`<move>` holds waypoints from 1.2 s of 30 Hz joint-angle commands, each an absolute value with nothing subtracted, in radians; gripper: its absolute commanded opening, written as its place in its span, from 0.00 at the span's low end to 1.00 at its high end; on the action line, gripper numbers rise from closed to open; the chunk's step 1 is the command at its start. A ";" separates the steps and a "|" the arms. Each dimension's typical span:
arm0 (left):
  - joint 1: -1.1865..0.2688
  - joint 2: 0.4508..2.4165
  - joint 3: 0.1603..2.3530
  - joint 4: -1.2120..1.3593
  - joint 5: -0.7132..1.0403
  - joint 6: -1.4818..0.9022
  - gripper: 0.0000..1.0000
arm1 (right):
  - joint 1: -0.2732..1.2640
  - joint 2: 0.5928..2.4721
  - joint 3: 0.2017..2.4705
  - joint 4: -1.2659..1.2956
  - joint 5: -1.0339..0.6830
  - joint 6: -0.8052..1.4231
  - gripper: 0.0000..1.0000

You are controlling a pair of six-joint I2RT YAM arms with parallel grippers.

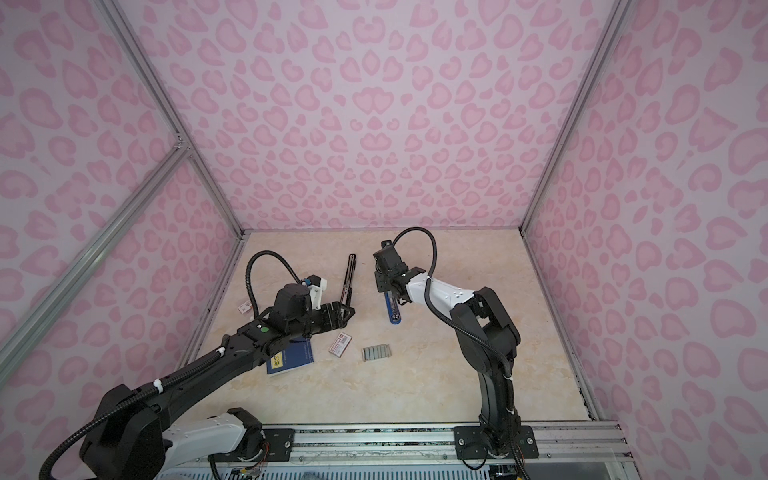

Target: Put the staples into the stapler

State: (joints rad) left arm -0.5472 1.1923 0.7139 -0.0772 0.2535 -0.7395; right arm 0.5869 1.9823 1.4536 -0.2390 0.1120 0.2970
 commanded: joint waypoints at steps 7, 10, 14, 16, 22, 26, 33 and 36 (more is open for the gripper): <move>-0.545 1.183 0.701 -0.074 0.240 -0.741 0.71 | 0.502 2.033 1.568 -0.408 -0.219 0.227 0.30; -0.545 1.190 0.707 -0.070 0.245 -0.741 0.71 | 0.500 2.060 1.601 -0.432 -0.247 0.221 0.31; -0.545 1.198 0.714 -0.070 0.250 -0.739 0.71 | 0.506 2.106 1.642 -0.455 -0.264 0.224 0.31; -0.545 1.198 0.715 -0.071 0.250 -0.739 0.71 | 0.513 2.122 1.653 -0.458 -0.262 0.223 0.31; -0.545 1.198 0.711 -0.074 0.247 -0.738 0.71 | 0.527 2.165 1.686 -0.486 -0.248 0.220 0.34; -0.545 1.198 0.710 -0.074 0.245 -0.736 0.71 | 0.535 2.174 1.682 -0.494 -0.239 0.218 0.35; -0.545 1.202 0.707 -0.074 0.244 -0.736 0.71 | 0.540 2.162 1.658 -0.491 -0.229 0.219 0.35; -0.545 1.200 0.703 -0.071 0.242 -0.738 0.71 | 0.542 2.157 1.646 -0.485 -0.220 0.221 0.35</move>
